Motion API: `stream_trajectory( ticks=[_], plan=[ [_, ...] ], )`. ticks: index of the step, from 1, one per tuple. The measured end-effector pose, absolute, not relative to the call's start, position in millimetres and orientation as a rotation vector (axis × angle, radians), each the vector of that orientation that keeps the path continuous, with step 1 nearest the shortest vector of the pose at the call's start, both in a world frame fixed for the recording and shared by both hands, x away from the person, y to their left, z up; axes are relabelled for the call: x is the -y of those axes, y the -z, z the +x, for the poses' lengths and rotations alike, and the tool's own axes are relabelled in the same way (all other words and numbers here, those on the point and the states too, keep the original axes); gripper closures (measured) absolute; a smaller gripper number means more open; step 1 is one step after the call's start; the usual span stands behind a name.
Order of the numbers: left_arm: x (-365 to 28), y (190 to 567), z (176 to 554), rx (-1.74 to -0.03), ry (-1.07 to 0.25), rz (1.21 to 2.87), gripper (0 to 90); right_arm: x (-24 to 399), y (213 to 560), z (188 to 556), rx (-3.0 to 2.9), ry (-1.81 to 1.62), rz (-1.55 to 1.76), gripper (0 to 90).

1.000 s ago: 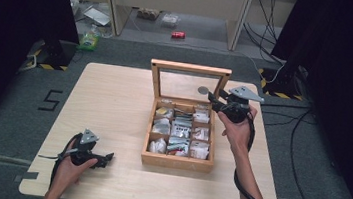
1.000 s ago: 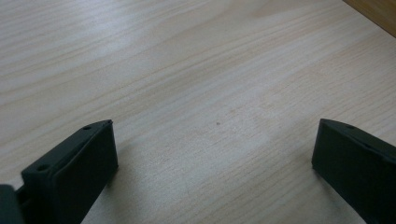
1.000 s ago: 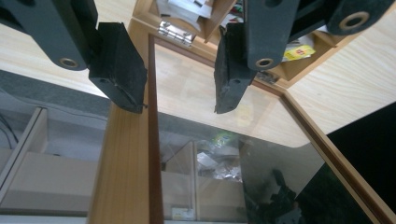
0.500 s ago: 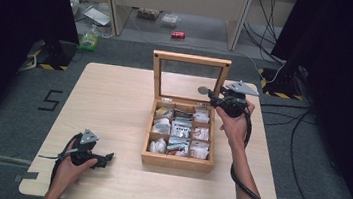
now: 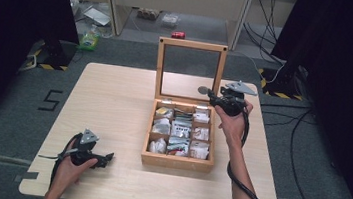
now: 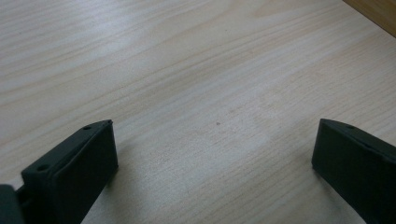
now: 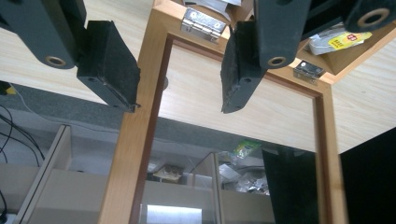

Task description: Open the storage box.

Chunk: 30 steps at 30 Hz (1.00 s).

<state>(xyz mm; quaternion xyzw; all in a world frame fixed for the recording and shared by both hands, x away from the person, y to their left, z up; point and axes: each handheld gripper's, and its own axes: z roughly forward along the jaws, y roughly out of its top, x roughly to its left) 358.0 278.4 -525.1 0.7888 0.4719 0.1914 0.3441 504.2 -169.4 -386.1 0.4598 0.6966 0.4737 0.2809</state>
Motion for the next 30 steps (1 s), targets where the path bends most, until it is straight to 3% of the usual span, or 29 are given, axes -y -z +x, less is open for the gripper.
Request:
stream_trajectory(
  ticks=[30],
  plan=[
    [-278.4, 525.0, 358.0, -1.226, -0.497, 2.049, 0.0, 174.3, 394.8, 456.8, -2.012, -1.295, 1.236, 46.2]
  ],
)
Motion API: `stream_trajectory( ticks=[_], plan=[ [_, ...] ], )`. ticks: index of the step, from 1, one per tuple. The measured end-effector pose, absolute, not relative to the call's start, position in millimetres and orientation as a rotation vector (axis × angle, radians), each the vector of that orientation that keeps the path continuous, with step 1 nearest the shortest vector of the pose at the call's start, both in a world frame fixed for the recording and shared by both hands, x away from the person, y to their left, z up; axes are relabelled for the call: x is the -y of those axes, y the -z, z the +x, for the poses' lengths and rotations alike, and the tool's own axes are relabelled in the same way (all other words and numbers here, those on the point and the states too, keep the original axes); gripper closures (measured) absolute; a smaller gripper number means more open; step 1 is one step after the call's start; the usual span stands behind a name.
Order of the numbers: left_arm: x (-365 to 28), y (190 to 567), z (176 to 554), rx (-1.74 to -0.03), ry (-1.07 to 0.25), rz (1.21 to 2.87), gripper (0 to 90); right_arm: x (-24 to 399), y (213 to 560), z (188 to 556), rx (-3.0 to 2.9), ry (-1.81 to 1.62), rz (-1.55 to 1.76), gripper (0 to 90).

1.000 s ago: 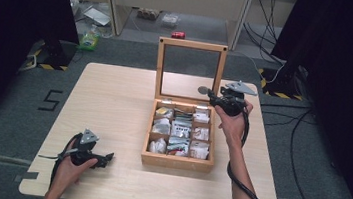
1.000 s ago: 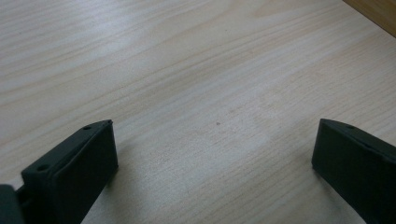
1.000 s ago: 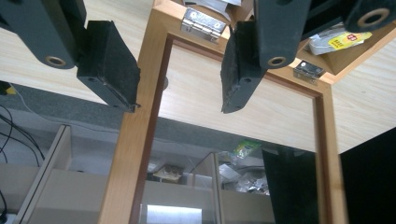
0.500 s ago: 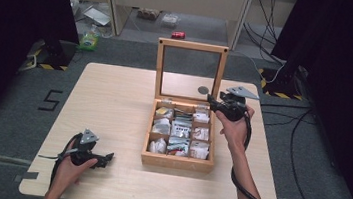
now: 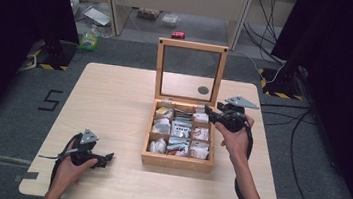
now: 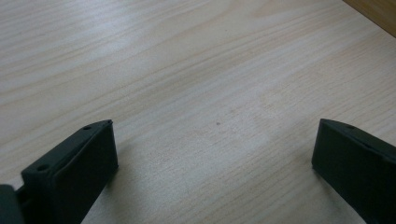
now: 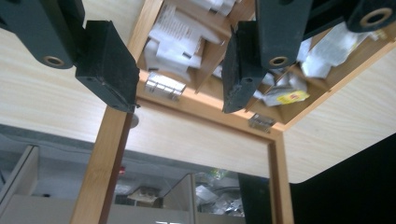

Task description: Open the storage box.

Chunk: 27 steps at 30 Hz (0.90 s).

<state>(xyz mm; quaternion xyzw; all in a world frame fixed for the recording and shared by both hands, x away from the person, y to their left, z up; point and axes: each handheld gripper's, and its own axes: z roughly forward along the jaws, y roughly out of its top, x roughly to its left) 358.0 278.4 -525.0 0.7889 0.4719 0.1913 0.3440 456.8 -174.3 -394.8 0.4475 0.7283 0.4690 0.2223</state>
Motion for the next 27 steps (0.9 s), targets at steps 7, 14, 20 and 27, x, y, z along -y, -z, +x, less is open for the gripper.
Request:
stream_trajectory(
  ticks=[7, 14, 20, 27],
  plan=[
    [-278.4, 525.0, 358.0, -1.226, -0.497, 2.049, 0.0, 173.4, 401.8, 440.5, -2.044, -1.322, 1.225, 46.0],
    [-278.2, 525.1, 358.7, -1.224, -0.496, 2.048, 0.0, 168.4, 407.7, 427.0, -2.07, -1.33, 1.192, 45.5],
    [-278.2, 525.1, 358.7, -1.224, -0.497, 2.048, 0.0, 164.7, 412.8, 417.0, -2.083, -1.356, 1.16, 45.4],
    [-278.2, 525.0, 358.7, -1.224, -0.496, 2.049, 0.0, 168.8, 417.6, 408.9, -2.119, -1.331, 1.156, 45.2]
  ],
)
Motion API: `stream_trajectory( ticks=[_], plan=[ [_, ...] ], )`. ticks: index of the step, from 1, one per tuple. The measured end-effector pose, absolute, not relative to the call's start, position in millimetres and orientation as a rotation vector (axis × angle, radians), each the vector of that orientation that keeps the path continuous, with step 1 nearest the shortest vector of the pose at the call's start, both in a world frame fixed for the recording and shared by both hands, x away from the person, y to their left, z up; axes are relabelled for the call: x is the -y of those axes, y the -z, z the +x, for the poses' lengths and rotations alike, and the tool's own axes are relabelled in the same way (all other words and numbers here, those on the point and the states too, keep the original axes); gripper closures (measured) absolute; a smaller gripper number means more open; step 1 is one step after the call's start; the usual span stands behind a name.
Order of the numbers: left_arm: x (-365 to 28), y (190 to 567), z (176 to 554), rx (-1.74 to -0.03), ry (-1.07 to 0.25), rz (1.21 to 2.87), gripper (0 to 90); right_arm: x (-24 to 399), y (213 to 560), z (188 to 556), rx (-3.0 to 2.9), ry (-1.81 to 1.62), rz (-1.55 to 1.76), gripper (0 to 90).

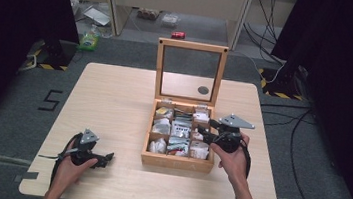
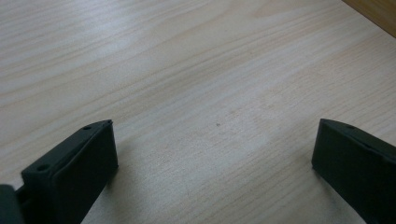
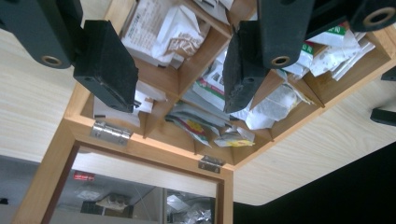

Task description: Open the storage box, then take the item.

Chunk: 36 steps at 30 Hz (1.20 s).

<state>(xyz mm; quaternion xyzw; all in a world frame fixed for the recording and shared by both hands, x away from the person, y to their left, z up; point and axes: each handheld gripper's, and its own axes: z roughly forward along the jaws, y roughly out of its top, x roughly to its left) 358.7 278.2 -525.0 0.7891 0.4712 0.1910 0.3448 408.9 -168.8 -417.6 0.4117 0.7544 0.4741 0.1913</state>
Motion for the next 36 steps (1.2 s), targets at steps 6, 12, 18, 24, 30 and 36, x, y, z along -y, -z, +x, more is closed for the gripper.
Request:
stream_trajectory(
  ticks=[6, 12, 18, 24, 30, 36],
  plan=[
    [-278.2, 525.1, 358.7, -1.224, -0.496, 2.049, 0.0, 171.1, 423.6, 407.7, -2.135, -1.302, 1.17, 44.7],
    [-278.5, 525.2, 359.5, -1.215, -0.493, 2.051, 0.0, 171.2, 429.3, 408.7, -2.144, -1.265, 1.181, 44.5],
    [-278.7, 525.1, 359.6, -1.214, -0.492, 2.053, 0.0, 169.1, 432.8, 409.5, -2.166, -1.234, 1.173, 44.3],
    [-278.5, 525.2, 359.6, -1.215, -0.492, 2.05, 0.0, 168.7, 437.6, 411.6, -2.181, -1.181, 1.17, 45.1],
    [-278.5, 525.2, 359.6, -1.215, -0.492, 2.05, 0.0, 167.7, 440.0, 413.2, -2.186, -1.15, 1.156, 46.5],
    [-278.9, 525.2, 360.0, -1.209, -0.49, 2.053, 0.0, 166.6, 444.6, 416.7, -2.198, -1.144, 1.192, 48.5]
  ],
)
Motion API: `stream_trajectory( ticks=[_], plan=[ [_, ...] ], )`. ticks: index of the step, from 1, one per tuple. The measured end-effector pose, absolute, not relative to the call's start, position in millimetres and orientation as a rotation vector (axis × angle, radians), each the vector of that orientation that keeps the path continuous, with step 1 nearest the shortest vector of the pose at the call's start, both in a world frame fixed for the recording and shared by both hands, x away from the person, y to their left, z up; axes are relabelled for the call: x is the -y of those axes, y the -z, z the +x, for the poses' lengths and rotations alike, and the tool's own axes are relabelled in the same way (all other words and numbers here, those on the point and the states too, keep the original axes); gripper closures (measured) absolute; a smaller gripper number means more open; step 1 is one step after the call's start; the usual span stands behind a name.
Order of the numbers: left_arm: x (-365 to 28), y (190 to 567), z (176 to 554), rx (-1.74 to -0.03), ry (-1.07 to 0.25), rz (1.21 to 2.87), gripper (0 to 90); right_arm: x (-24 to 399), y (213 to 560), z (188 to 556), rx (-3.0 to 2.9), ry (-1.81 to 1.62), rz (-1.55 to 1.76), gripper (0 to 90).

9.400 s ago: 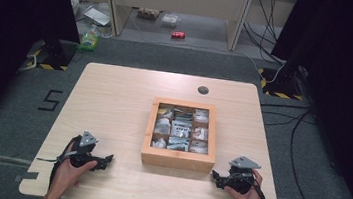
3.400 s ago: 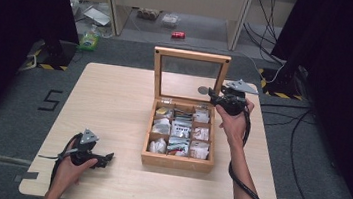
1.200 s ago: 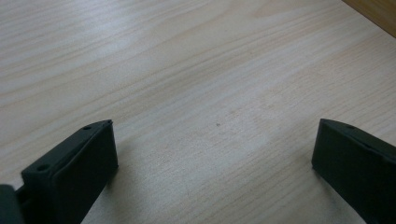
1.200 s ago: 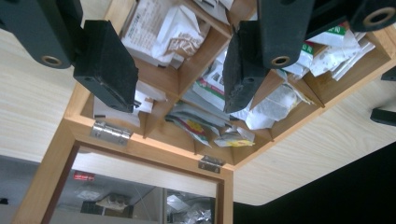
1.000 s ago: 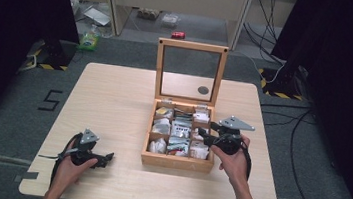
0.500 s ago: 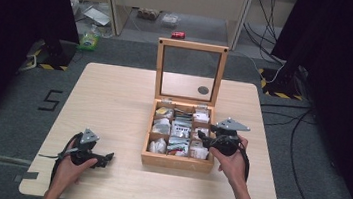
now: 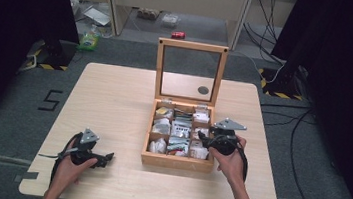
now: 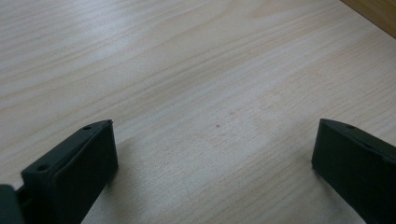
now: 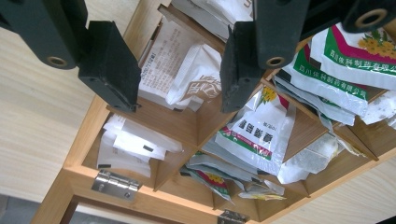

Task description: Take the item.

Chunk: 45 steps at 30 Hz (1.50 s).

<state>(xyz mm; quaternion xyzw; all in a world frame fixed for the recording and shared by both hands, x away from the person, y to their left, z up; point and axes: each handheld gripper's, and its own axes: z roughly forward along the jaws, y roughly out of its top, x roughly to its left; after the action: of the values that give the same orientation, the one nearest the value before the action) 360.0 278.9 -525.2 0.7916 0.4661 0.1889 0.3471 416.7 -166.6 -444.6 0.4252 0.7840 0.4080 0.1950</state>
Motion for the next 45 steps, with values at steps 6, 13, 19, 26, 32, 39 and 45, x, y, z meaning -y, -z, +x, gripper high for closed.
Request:
stream_trajectory(
  ticks=[6, 13, 19, 26, 32, 39, 45],
  plan=[
    [-278.9, 525.2, 360.2, -1.209, -0.49, 2.053, 0.0, 163.6, 447.9, 420.9, -2.213, -1.135, 1.213, 50.8],
    [-278.9, 525.2, 360.2, -1.208, -0.489, 2.053, 0.0, 162.4, 453.8, 431.7, -2.248, -1.142, 1.244, 57.6],
    [-278.9, 525.2, 360.2, -1.209, -0.49, 2.053, 0.0, 155.1, 459.5, 434.4, -2.27, -1.107, 1.243, 59.4],
    [-278.9, 525.2, 360.2, -1.209, -0.489, 2.053, 0.0, 152.9, 463.4, 435.7, -2.27, -1.126, 1.24, 70.3],
    [-278.9, 525.2, 360.2, -1.209, -0.49, 2.053, 0.0, 154.4, 463.5, 435.0, -2.265, -1.159, 1.224, 78.0],
    [-278.9, 525.2, 360.3, -1.208, -0.489, 2.053, 0.0, 159.9, 462.0, 435.1, -2.25, -1.215, 1.242, 83.4],
    [-279.0, 525.2, 360.3, -1.208, -0.489, 2.053, 0.0, 163.1, 457.5, 434.7, -2.218, -1.275, 1.238, 84.0]
  ],
)
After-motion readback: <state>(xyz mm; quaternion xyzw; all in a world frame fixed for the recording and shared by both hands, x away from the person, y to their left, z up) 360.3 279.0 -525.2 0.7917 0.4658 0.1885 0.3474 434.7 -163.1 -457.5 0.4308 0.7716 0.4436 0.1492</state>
